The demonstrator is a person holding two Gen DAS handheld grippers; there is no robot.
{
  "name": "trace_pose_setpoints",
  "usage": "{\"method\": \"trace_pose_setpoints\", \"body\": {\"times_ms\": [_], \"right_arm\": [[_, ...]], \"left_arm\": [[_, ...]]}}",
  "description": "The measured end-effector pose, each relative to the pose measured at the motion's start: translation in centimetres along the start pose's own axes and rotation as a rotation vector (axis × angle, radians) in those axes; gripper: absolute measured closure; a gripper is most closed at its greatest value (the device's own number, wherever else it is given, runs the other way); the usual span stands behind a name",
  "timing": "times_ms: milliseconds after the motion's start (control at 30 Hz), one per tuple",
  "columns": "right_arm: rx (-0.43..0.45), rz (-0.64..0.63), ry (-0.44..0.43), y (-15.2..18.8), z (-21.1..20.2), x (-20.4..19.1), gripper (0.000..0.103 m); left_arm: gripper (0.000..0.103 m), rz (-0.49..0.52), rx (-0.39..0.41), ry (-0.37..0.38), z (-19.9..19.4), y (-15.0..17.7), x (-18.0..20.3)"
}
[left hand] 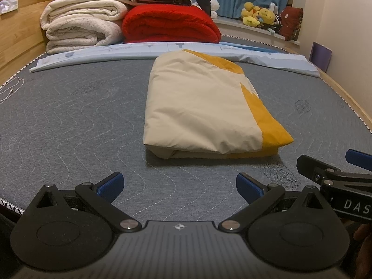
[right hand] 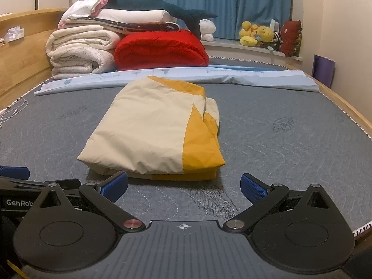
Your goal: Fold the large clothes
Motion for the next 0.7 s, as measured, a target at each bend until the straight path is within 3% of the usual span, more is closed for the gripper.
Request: {"method": "trace_pose_setpoints", "body": {"times_ms": [700], "right_arm": [[-0.012, 0.004, 0.004, 0.24, 0.13, -0.06, 0.001]], "left_arm": [[0.000, 0.011, -0.008, 0.004, 0.29, 0.14, -0.40]]}}
Point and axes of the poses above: each gripper's, at about its wrist camera, not at the fingertips, and z roughly the way its jaws point, x to its right, y to its underside, the point moved 9 cm from there along z, roughly the way its jaws point, and after that the axes turned 7 degrees about -y, right-handed, at the moved point
